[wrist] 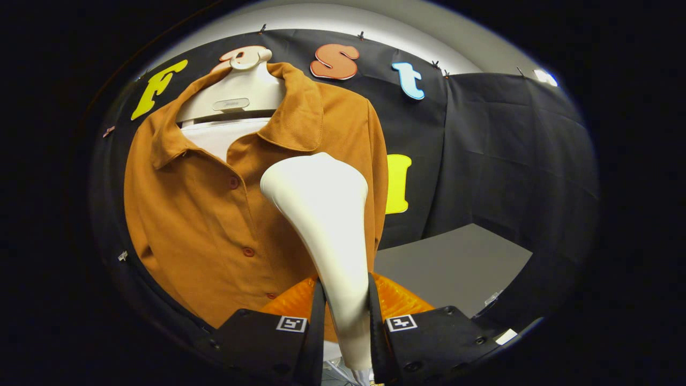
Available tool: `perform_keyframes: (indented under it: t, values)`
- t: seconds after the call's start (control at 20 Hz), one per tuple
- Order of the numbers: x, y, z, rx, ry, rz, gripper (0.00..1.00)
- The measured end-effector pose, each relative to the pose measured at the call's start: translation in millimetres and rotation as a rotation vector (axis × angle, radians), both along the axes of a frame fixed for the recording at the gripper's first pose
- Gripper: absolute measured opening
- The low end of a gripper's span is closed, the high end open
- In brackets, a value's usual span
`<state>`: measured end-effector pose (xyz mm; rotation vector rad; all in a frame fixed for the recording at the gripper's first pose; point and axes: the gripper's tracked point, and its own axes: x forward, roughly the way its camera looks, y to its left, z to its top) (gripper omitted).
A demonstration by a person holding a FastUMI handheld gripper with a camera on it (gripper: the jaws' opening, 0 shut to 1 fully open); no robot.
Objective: Iron the clothes twice with a garment steamer, once on the left side and once on the right side.
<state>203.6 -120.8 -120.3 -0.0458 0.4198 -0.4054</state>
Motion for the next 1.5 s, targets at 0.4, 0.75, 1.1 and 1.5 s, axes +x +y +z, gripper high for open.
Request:
perform_keyframes:
  t: [0.4, 0.75, 1.1, 1.5]
  values:
    - [3, 1, -28, -0.078, 0.091, -0.051, 0.39]
    - [-5, 5, -57, -0.069, 0.159, -0.051, 0.39]
    - [-23, 4, -101, -0.047, 0.267, -0.042, 0.39]
    - [-44, -2, -150, -0.023, 0.387, -0.030, 0.39]
